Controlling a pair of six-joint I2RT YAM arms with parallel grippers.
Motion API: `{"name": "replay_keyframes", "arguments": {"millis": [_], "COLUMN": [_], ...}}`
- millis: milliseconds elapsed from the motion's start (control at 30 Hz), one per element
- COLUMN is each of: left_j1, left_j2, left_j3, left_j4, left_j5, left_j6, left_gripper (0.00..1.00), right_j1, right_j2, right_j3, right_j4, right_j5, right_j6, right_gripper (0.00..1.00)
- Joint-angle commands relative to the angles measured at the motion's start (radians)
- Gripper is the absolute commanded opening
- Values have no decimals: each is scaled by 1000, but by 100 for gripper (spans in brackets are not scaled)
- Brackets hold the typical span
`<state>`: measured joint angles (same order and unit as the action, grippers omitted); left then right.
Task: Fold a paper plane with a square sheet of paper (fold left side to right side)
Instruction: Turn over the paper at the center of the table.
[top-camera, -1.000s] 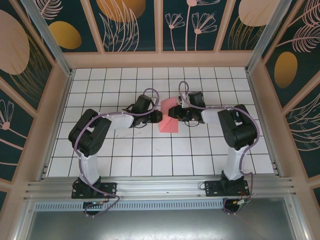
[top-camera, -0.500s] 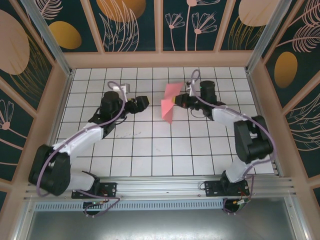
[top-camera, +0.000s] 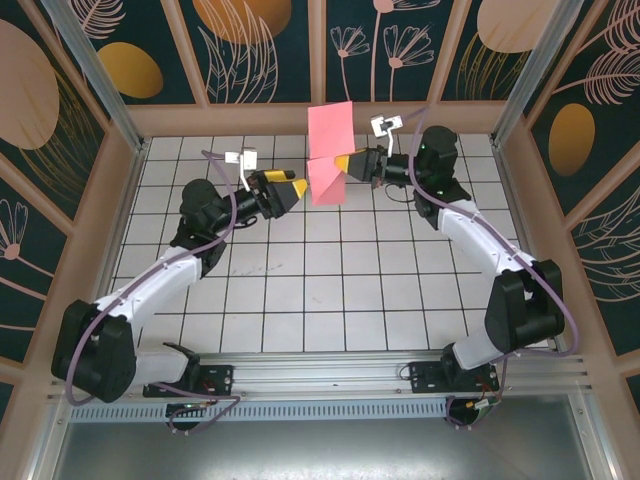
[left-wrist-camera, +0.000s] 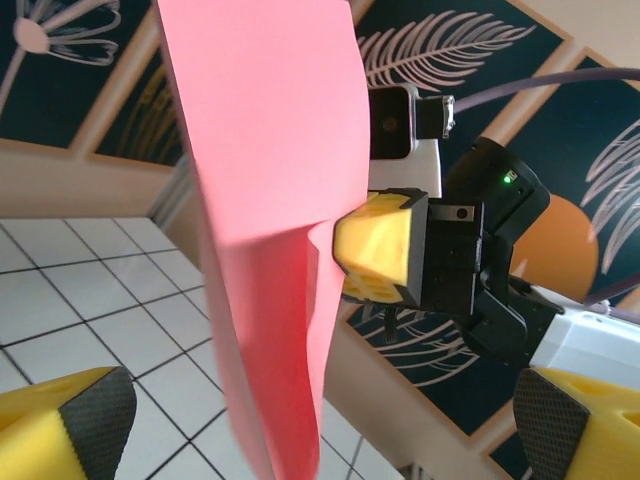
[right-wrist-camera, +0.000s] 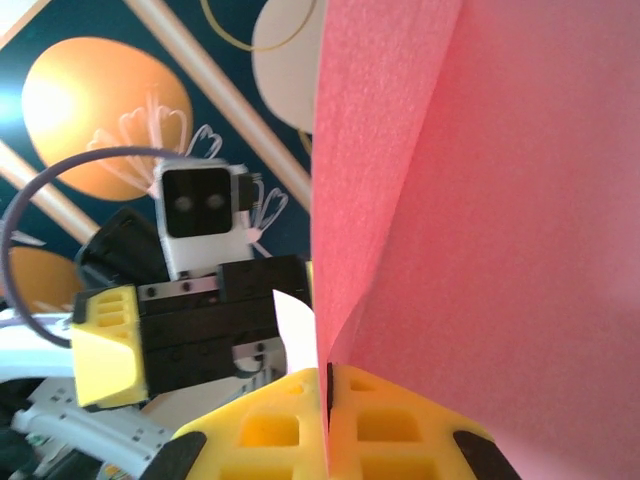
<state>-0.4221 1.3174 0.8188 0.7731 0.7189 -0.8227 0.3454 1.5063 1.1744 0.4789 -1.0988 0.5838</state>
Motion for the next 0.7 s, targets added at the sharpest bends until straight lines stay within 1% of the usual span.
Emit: {"name": "replay_keyframes", "arguments": {"millis": [0, 200, 267, 333, 467, 600, 633, 667], "left_j1": [-15, -48, -52, -52, -53, -54, -55, -55], "left_j2": [48, 91, 91, 89, 86, 80, 77, 75], "left_j3": [37, 72, 72, 67, 64, 68, 68, 68], "left_j4": [151, 207, 208, 207, 182, 104, 84, 66], "left_j5": [95, 129, 126, 120, 104, 77, 72, 66], "left_j6": [-74, -92, -90, -87, -79, -38, -27, -19], "left_gripper": [98, 98, 93, 85, 62, 35, 27, 22], "right_j1": [32, 58, 58, 57, 56, 46, 41, 36], "right_j2": [1, 26, 29, 29, 22, 8, 1, -6], "right_j3": [36, 32, 23, 12, -4, -22, -29, -37], "right_j4": [88, 166, 183, 202, 215, 204, 197, 181], "right_j5": [-64, -67, -62, -57, -49, -42, -37, -33], "right_j6": [35, 116, 135, 149, 163, 161, 160, 151], "right_gripper": [0, 0, 0, 0, 0, 0, 4, 8]}}
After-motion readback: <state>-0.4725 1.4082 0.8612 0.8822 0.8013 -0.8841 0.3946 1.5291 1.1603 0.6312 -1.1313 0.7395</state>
